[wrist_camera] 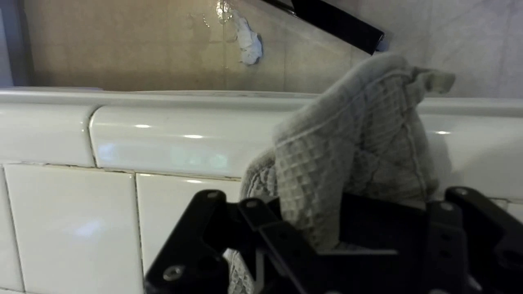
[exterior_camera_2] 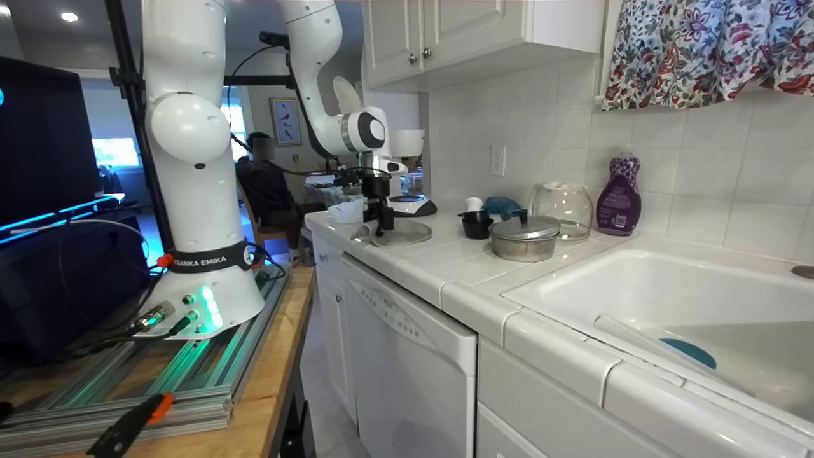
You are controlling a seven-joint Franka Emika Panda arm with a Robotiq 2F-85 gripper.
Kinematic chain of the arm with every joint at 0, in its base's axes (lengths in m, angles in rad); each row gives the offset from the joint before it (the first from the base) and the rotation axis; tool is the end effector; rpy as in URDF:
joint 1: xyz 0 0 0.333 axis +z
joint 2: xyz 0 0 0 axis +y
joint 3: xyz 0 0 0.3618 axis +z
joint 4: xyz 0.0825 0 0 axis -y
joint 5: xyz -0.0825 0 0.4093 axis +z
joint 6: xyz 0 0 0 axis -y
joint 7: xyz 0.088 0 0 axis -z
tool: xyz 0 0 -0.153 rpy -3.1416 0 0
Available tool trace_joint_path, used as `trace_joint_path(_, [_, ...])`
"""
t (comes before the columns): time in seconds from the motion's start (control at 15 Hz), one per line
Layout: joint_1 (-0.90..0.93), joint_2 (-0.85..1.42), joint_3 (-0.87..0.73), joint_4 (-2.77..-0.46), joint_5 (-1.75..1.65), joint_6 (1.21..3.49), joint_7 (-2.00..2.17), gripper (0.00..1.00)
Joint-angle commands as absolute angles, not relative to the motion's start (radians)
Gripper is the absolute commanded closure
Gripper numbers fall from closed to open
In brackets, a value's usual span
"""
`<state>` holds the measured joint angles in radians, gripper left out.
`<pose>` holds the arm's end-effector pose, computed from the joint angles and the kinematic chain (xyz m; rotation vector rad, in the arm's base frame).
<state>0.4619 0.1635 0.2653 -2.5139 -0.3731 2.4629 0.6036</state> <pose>0.3420 0.2975 0.1824 2.8221 0.6310 -0.0841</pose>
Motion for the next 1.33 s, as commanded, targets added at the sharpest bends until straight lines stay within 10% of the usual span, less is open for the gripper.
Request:
trace_joint_path(0.0, [0.453,0.162,0.274,-2.513,-0.373,2.461,0.603,1.0])
trace_joint_path(1.27, [0.364,-0.068,0.224,-2.657,-0.457,2.453,1.068,1.0])
